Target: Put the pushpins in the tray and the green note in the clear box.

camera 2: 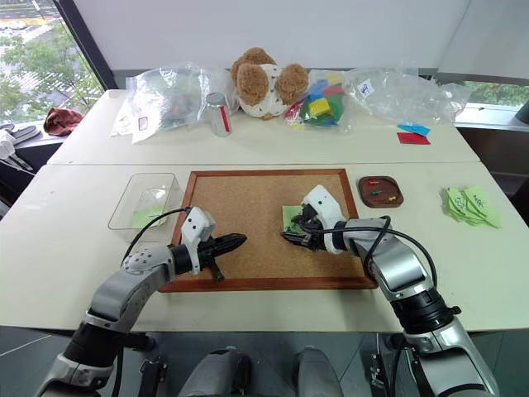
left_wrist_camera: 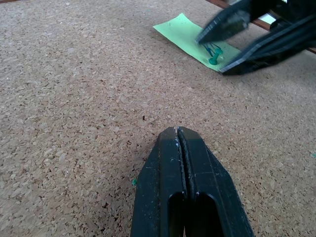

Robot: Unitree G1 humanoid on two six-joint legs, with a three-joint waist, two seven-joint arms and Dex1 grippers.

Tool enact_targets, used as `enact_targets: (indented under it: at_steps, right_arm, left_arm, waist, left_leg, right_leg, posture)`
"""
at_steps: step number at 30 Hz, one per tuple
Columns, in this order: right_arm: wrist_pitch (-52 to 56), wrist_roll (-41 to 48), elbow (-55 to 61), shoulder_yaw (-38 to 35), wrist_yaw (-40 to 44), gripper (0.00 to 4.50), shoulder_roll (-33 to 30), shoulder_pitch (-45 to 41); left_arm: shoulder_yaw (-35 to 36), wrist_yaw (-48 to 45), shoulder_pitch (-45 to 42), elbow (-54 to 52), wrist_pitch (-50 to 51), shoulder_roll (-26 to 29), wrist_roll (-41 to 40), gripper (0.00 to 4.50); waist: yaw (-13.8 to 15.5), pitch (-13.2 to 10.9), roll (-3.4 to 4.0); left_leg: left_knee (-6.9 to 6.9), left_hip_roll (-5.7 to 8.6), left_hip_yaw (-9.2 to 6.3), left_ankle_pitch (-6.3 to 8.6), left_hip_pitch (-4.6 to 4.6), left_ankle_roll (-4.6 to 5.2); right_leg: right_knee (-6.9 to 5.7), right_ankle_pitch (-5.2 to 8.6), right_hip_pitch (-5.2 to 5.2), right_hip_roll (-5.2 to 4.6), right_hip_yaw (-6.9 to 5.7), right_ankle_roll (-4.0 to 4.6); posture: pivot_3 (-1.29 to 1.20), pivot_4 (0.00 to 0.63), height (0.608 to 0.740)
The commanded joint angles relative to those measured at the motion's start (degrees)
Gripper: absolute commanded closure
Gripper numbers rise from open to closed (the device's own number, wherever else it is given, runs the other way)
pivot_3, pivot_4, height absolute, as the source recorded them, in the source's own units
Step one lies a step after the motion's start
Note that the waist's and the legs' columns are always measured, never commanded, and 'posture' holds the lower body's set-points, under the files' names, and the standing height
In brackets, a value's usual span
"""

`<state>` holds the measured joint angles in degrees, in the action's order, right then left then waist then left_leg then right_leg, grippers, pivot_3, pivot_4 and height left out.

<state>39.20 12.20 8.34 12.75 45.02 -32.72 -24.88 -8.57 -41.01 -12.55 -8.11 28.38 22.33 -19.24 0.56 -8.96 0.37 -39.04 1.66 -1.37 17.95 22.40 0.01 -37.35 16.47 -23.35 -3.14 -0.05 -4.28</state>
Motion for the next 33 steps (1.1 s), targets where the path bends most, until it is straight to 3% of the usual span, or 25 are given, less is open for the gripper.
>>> enact_targets:
  at_steps: [1, 17, 21, 25, 31, 33]
  right_arm:
    - [-0.8, 0.2, 1.0, -0.7, 0.1, 4.37, 0.3, -0.9]
    - [5.9, 6.5, 11.1, -7.3, 1.4, 4.47, -3.4, -3.1]
    - [6.2, 6.9, 13.1, -7.1, 2.1, 4.47, -4.8, -3.5]
    - [6.4, 7.3, 14.4, -7.0, 3.1, 4.5, -6.2, -5.2]
    - [5.2, 6.9, 14.8, -5.9, 4.7, 4.5, -8.2, -7.0]
    - [4.6, 6.6, 14.7, -5.4, 5.3, 4.5, -8.5, -7.6]
  left_arm:
    - [-0.6, 0.1, 1.1, 0.2, 1.1, 0.4, 0.6, 4.5]
    - [-0.6, -0.3, 0.5, 2.2, 0.3, 0.0, 0.7, 4.5]
    - [2.6, -1.6, -2.6, 2.9, 2.8, 0.0, -2.9, 4.5]
    - [9.2, -2.8, -8.5, 2.9, 11.3, -0.5, -13.0, 3.26]
    - [16.9, -1.8, -16.4, 6.3, 22.2, -2.6, -24.8, 0.3]
    - [19.8, 0.2, -18.6, 8.1, 25.4, -4.4, -28.8, 0.04]
  waist:
    - [0.0, 0.0, 0.0]
    - [0.0, 0.0, 0.0]
    - [0.1, 0.0, 0.0]
    - [0.0, 0.0, -0.07]
    - [0.0, 0.0, -0.07]
    - [0.0, 0.0, -0.08]
  left_leg:
    - [0.0, 0.0, 0.0, 0.0, 0.0, 0.0]
    - [0.01, 0.0, -0.01, 0.0, 0.0, 0.0]
    - [0.0, 0.0, -0.01, 0.0, 0.0, 0.01]
    - [-0.02, 0.0, -0.02, 0.0, 0.01, 0.01]
    - [-0.02, 0.0, -0.02, -0.03, 0.08, -0.05]
    - [-0.02, 0.0, -0.01, -0.15, 0.09, -0.26]
  right_leg:
    - [0.0, 0.0, 0.0, 0.0, 0.0, 0.0]
    - [0.0, 0.0, 0.01, 0.0, 0.0, 0.0]
    - [0.0, 0.0, 0.01, 0.0, 0.0, 0.0]
    - [-0.02, 0.0, -0.01, 0.0, 0.0, 0.0]
    - [0.01, 0.0, -0.07, 0.02, -0.03, 0.0]
    - [0.03, 0.0, -0.07, 0.03, -0.03, -0.01]
  posture:
    - [0.0, 0.15, 0.74]
    - [0.0, 0.15, 0.74]
    - [0.0, 0.15, 0.74]
    - [0.0, 0.15, 0.74]
    - [0.0, 0.15, 0.74]
    - [0.0, 0.15, 0.74]
